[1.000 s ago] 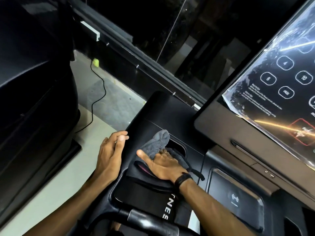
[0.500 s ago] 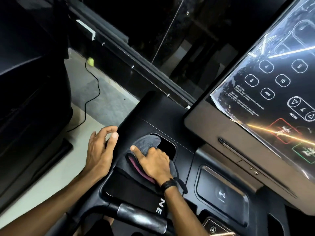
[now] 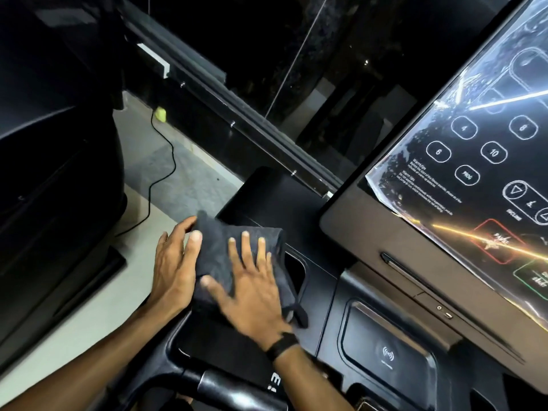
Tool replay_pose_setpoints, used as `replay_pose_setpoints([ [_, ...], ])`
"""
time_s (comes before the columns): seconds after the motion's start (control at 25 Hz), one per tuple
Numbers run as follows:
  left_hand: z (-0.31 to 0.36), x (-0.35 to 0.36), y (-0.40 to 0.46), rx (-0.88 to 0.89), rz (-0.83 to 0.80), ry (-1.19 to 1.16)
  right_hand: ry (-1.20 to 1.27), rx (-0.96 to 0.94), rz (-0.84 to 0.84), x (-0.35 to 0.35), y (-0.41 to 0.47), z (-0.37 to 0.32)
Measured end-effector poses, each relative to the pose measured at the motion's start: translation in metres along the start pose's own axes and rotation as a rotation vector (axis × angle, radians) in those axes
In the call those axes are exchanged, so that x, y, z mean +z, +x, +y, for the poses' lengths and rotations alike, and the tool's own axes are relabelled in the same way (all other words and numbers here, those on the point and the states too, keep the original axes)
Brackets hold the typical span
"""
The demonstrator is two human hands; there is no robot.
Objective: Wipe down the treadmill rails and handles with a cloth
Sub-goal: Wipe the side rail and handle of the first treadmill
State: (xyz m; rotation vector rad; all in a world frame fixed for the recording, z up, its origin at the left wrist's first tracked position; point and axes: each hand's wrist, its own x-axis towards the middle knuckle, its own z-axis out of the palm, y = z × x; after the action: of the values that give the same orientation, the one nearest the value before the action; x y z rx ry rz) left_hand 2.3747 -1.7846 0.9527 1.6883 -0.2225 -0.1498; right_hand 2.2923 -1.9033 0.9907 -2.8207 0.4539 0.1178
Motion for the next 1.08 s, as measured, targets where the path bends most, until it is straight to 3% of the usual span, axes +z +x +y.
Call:
replay_pose_setpoints([
  [0.16,0.004,-0.004,0.0,-0.054,-0.026,0.098,-0.103,0.021,0.14,0.021,0.062,0.023],
  [0.24,0.007,-0.005,0.0,-0.061,-0.062,0.135,-0.237,0.082,0.087,0.009,0.094,0.031],
  [0.44,-0.002,-0.019,-0.001,-0.09,-0.031,0.116,-0.277,0.112,-0.044,-0.007,0.134,0.024],
  [0.68,-0.008,-0.053,0.005,-0.11,0.04,0.094,-0.299,-0.272,-0.089,0.027,0.058,-0.038],
  [0.92,-0.012,-0.08,-0.004,-0.114,0.072,0.103,-0.243,-0.516,-0.082,0.059,-0.012,-0.095],
  [1.08,-0.018,-0.077,-0.006,-0.119,0.059,0.076,-0.145,-0.633,-0.126,0.066,-0.045,-0.099],
])
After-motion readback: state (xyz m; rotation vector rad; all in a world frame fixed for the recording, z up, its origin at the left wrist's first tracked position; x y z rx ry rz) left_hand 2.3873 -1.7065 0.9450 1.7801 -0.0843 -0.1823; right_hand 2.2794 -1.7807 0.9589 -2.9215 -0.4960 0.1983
